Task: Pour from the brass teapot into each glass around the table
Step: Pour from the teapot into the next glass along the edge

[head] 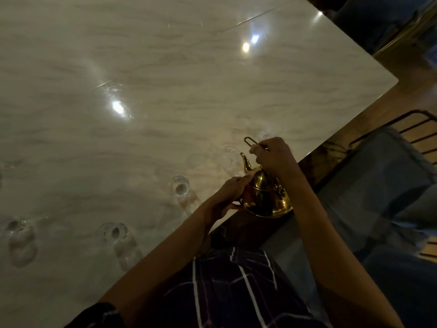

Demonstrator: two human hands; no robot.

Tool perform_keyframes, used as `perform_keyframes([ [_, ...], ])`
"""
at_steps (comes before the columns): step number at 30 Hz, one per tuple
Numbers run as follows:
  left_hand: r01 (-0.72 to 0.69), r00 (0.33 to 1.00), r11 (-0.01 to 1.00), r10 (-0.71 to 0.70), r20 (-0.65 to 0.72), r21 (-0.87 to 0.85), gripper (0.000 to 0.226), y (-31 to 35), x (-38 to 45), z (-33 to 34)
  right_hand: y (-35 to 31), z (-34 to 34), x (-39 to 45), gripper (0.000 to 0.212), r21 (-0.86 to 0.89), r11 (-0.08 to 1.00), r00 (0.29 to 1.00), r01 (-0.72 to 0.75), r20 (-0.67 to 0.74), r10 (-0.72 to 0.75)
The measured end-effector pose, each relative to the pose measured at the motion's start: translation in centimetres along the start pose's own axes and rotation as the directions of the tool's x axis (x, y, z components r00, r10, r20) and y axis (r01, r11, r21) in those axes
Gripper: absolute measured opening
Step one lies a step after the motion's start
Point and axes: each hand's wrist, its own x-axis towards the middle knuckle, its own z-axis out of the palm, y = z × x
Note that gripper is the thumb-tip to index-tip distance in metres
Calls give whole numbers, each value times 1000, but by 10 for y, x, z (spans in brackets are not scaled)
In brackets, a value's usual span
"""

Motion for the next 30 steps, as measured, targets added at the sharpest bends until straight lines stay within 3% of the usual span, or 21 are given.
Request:
perform_keyframes([
  [30,0,1000,1000,0,-2,-9,39,-1,-3,8,-1,-6,-6,32,-8,1000,1000,-3,15,3],
])
